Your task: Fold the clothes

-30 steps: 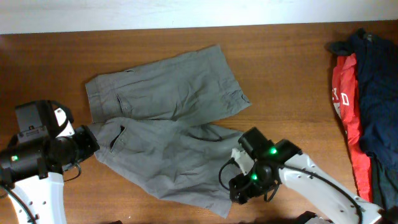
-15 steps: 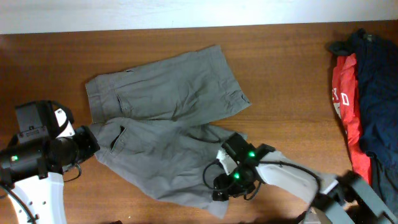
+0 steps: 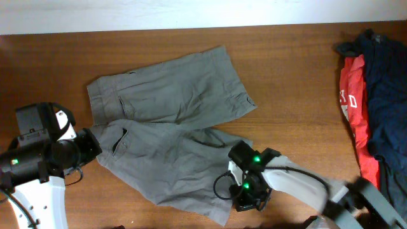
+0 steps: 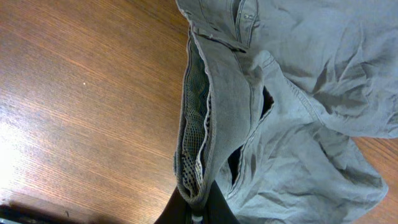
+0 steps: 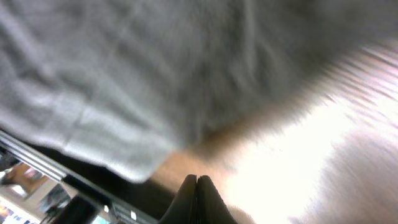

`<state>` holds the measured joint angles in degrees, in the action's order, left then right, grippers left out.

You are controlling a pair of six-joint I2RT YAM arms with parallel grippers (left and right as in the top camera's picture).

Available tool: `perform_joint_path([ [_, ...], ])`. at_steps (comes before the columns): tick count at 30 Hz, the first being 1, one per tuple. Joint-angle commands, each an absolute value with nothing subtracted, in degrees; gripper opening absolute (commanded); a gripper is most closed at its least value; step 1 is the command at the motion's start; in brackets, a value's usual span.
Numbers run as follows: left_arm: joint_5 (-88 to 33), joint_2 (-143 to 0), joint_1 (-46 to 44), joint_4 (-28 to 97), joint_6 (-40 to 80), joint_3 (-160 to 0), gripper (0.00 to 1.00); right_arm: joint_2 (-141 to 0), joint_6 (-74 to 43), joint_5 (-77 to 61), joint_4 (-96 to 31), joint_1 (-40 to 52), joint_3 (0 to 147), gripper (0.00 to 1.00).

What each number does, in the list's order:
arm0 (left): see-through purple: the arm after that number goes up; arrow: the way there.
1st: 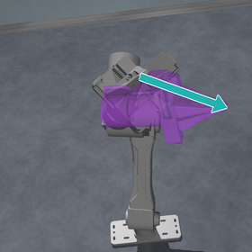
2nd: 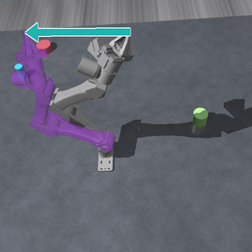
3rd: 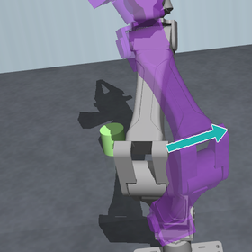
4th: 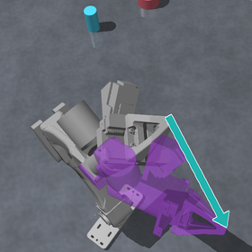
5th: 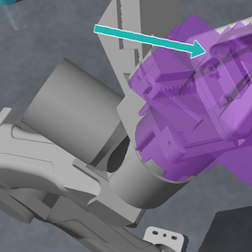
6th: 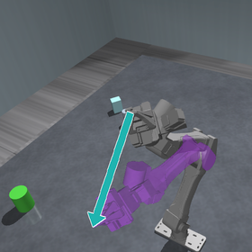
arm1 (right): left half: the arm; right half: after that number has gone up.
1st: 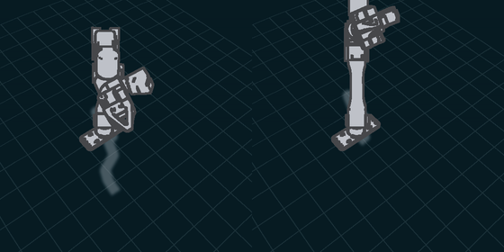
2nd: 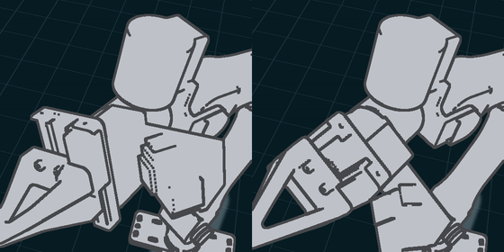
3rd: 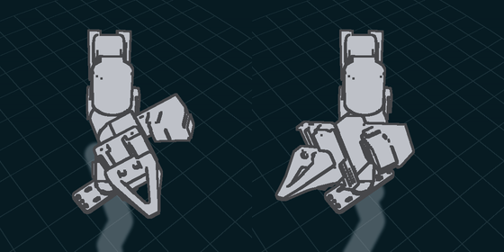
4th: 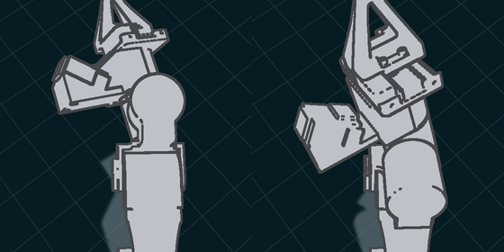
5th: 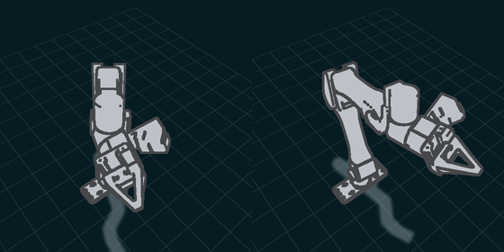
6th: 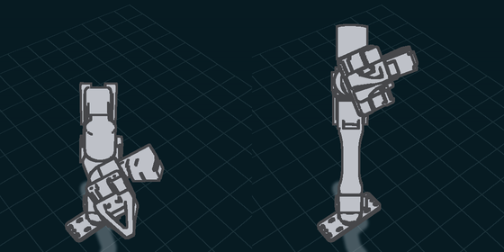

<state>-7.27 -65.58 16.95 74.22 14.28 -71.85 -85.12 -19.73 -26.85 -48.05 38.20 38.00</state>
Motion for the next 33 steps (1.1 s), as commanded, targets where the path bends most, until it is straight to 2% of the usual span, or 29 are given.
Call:
perform_joint_path([
  [1, -7.7, -65.3, 17.0, 73.5, 13.6, -72.9, 0.01, -78.1, -20.4, -22.3, -50.2, 38.5, 41.9, 0.04],
  [6, -7.7, -65.3, 17.0, 73.1, 13.6, -72.9, 0.00, -72.7, -21.5, -12.7, -56.4, 35.4, 46.1, 0.04],
  [10, -7.7, -65.3, 17.0, 73.1, 13.6, -72.9, 0.03, -73.6, -20.6, -11.4, -55.1, 29.0, 46.2, 0.04],
  [11, -7.8, -65.3, 17.0, 73.0, 13.6, -72.9, 0.06, -74.6, -19.6, -11.3, -53.8, 28.1, 46.2, 0.04],
  [12, -7.9, -65.3, 17.0, 72.9, 13.6, -72.9, 0.15, -75.8, -18.4, -11.3, -52.2, 27.6, 46.2, 0.04],
  [13, -7.9, -65.3, 17.0, 72.9, 13.6, -72.9, 0.30, -77.3, -17.9, -11.3, -50.3, 27.3, 46.2, 0.04],
  [14, -7.9, -65.3, 17.0, 72.9, 13.6, -72.9, 0.40, -79.0, -17.3, -11.3, -48.0, 27.2, 46.2, 0.04],
  [17, -7.9, -65.3, 17.0, 72.9, 13.6, -72.9, 0.49, -84.8, -15.3, -11.3, -40.2, 27.2, 46.2, 0.04],
  [21, -7.9, -65.3, 17.0, 72.9, 13.6, -72.9, 0.54, -91.2, -14.8, -10.1, -32.2, 27.2, 46.2, 0.04],
  [26, -7.9, -65.3, 17.0, 72.6, 13.6, -72.9, 0.56, -97.1, -16.6, -0.8, -30.1, 25.5, 46.2, 0.04],
  [33, -8.4, -65.3, 17.0, 70.2, 14.1, -72.9, 0.57, -101.0, -16.6, 3.0, -21.7, 14.0, 47.0, 0.04],
])
